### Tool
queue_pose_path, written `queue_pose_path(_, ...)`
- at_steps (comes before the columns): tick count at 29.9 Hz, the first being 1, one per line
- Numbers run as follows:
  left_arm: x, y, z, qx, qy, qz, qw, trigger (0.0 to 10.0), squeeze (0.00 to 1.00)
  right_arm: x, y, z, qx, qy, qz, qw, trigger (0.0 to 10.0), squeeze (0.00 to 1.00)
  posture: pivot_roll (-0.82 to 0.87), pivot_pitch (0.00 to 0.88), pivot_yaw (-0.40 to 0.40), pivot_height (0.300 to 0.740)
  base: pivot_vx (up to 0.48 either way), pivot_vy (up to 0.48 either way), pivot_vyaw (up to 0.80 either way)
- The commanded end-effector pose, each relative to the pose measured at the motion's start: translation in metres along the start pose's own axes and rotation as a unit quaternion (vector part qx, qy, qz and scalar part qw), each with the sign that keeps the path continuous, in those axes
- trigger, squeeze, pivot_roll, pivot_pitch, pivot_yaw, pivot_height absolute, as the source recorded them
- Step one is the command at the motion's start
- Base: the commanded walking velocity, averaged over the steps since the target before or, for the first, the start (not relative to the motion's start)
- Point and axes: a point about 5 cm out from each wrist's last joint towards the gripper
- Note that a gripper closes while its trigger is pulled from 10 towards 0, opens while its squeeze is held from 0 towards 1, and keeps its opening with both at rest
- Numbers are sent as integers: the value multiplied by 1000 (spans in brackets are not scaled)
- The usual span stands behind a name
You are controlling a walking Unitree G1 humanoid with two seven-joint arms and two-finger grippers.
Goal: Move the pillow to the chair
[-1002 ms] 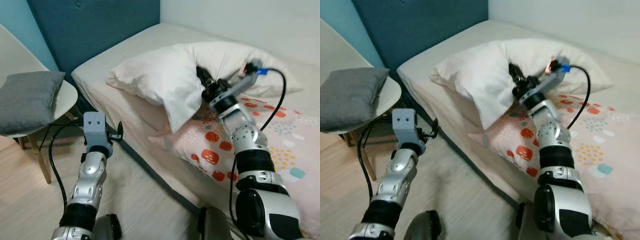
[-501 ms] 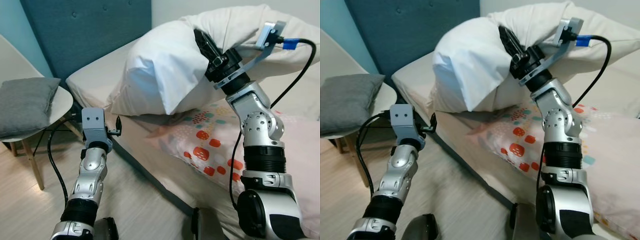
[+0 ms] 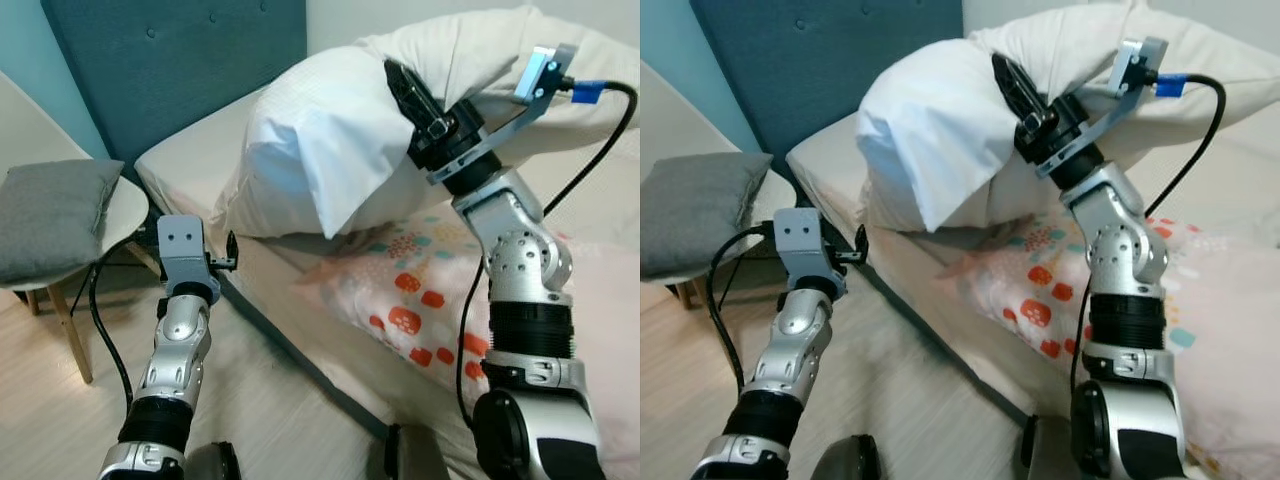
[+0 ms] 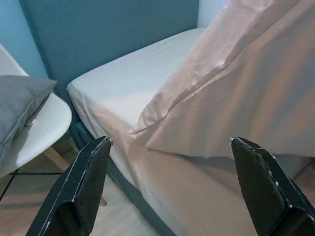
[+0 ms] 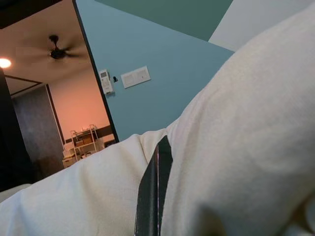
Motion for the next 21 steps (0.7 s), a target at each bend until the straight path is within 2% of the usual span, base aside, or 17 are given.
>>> queue_pose_path(1,0,-3,1,2,-1,-4,1000,10000,0,8,13,-15,-13,38,30,999,0,0,20,20,2,600,0,0,0)
queue_pose_path(9,1,-2,-1,-8,-6,-7,1000,10000,0,8,6,-16,-2,28,23,999,0,0,22,19,4,630,0,0,0)
queue_pose_path(13,2,-3,1,-14,-15,-19,1000,10000,0,9,6,-17,1,30,24,999,0,0,23,17,2,650,-480,0,0)
queue_pose_path(19,2,-2,1,-15,-11,-10,1000,10000,0,10,6,-18,1,32,25,999,0,0,23,17,1,670,-463,0,0)
queue_pose_path(21,1,-2,2,-15,-12,-7,1000,10000,0,10,6,-18,0,32,25,999,0,0,23,18,2,675,0,0,0)
Point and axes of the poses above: a point about 5 cm out from each wrist's last joint towards the gripper, its own x axis pointing out of the wrist towards the gripper, its own y axis along the axis of the wrist's last joint, z = x × y, and after that the axes turned 6 degrees about -x, right-handed
